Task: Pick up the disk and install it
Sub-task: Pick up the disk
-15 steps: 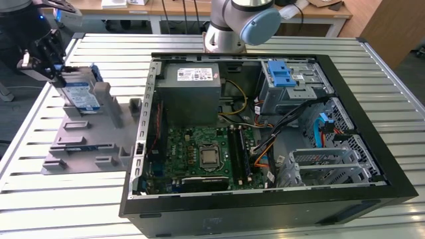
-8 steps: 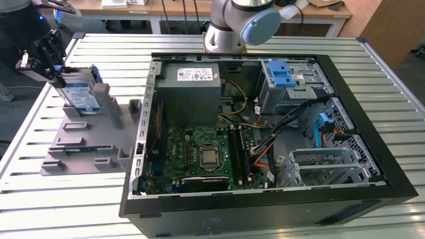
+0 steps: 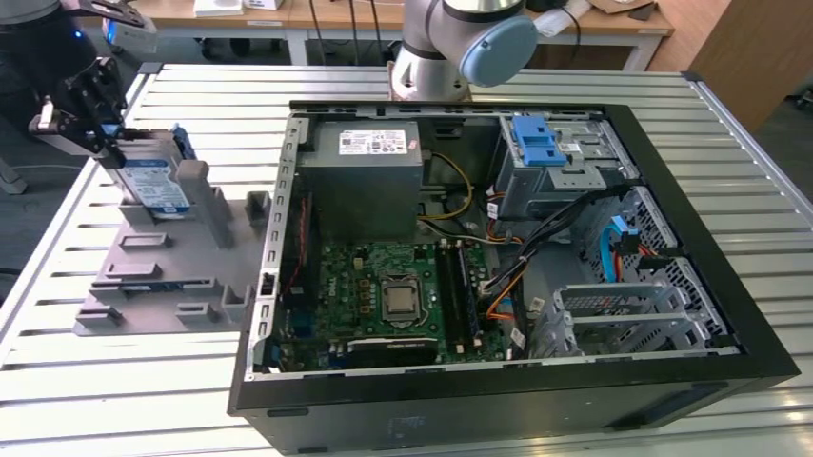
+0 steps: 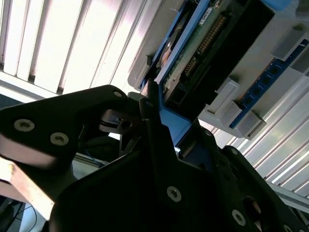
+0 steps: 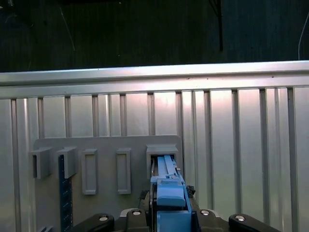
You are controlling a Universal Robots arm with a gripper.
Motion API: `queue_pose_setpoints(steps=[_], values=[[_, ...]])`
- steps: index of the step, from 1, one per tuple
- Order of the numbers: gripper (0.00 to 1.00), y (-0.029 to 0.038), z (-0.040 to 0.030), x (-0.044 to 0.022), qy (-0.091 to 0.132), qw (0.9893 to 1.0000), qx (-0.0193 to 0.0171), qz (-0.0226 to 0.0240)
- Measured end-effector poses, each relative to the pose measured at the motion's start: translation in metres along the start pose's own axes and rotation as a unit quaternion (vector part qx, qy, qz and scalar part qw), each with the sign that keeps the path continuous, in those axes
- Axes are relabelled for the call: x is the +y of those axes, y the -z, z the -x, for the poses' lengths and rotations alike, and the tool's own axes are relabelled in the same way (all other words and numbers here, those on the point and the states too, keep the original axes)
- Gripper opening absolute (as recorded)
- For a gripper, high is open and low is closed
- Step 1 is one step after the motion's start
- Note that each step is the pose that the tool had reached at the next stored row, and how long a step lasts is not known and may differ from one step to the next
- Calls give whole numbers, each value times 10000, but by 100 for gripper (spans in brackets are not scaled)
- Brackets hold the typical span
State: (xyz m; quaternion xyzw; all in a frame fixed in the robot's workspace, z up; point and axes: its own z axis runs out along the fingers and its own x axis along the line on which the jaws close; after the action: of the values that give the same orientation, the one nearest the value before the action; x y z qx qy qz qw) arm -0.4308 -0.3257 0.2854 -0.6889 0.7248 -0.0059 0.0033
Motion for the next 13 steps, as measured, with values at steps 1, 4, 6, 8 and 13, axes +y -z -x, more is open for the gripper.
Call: queue_pose_setpoints(steps=[1, 4, 6, 8, 13], values=[[37, 0, 0, 0, 35, 10000, 0, 0], [37, 0, 0, 0, 146, 9999, -2, -1], [37, 0, 0, 0, 181, 9998, -3, -1], [37, 0, 0, 0, 183, 9998, -3, -1], [38, -1, 0, 0, 187, 9998, -3, -1]])
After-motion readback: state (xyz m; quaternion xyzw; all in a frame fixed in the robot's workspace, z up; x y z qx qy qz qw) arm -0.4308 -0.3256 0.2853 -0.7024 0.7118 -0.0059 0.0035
